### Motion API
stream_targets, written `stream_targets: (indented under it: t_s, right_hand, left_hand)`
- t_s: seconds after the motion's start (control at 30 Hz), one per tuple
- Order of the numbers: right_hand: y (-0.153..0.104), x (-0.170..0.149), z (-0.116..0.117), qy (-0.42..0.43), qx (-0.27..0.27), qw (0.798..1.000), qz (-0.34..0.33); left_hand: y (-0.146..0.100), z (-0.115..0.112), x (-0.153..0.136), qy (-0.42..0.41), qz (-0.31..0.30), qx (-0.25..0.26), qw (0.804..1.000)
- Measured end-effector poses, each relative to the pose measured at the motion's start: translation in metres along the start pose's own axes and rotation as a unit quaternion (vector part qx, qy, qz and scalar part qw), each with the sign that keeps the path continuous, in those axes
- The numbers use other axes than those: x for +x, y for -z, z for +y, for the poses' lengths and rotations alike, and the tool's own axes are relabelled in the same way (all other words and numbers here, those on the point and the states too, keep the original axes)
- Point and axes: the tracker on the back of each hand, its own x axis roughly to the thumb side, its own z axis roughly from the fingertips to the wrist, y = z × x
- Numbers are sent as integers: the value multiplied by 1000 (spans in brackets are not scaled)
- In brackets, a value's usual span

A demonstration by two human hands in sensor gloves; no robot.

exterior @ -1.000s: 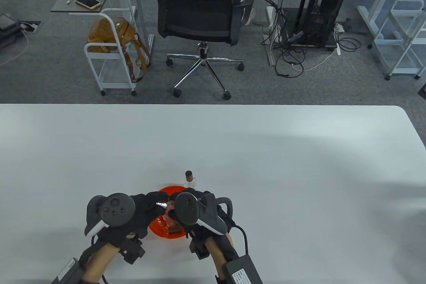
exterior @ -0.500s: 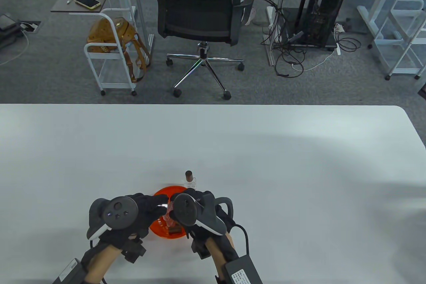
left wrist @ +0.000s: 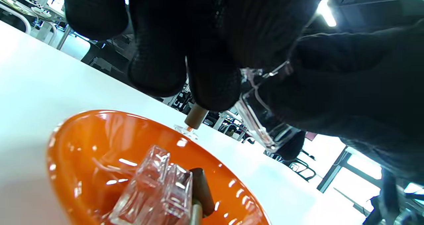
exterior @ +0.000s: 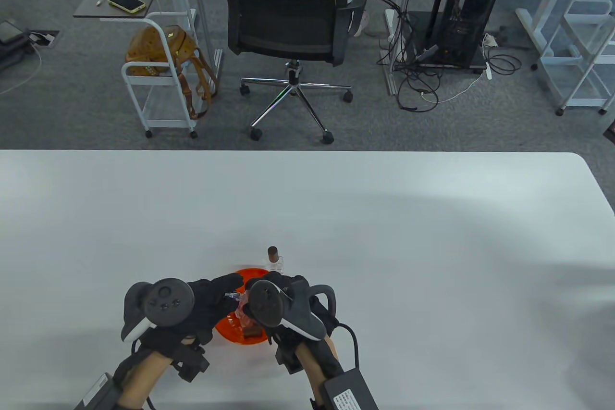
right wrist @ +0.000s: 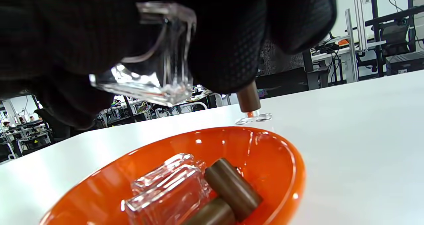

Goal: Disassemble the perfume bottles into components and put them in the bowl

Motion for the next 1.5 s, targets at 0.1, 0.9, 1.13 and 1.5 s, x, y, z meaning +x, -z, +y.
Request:
stream_targets:
  t_s: [0.1, 0.9, 1.13, 1.5]
  right_hand:
    - [0, -1, -1, -4, 1, 1000, -3]
    - [-1, 0, -2, 1, 10, 1000, -6]
    - [-1, 2, -4, -2, 2, 1000, -5]
    - [-1, 2, -4, -2, 8, 1000, -9]
  left_hand:
    - [-1, -1, 2, 21, 7, 16, 1000]
    - [-2, -1, 1, 30, 15, 17, 999]
    - [-1, 2, 2, 4, 6, 2, 1000]
    - [0, 0, -1, -4, 10, -20, 1000]
